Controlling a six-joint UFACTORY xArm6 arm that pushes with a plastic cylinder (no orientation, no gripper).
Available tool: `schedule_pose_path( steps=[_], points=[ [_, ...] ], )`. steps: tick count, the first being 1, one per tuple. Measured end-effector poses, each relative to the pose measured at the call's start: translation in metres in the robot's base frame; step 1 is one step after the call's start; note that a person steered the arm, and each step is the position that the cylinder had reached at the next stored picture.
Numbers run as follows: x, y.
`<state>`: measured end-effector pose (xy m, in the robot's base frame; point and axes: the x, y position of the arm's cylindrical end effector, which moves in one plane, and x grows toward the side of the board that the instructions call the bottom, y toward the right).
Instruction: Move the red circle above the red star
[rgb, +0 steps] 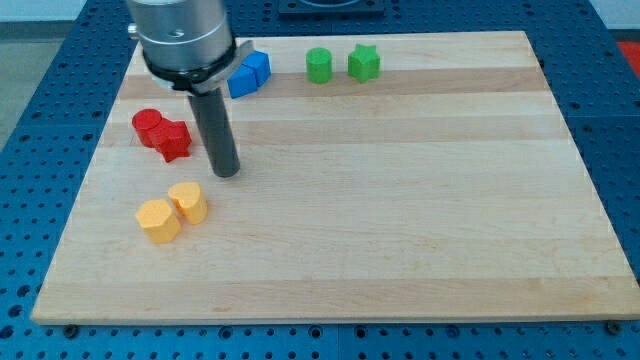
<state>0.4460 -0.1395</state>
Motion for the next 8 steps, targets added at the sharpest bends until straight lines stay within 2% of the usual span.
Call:
schedule_pose_path(
  steps=[4,5,7,8],
  points=[
    [0.003,-0.12],
    [-0.018,-0.14],
    [-0.066,-0.145],
    [-0.066,-0.136]
  ],
)
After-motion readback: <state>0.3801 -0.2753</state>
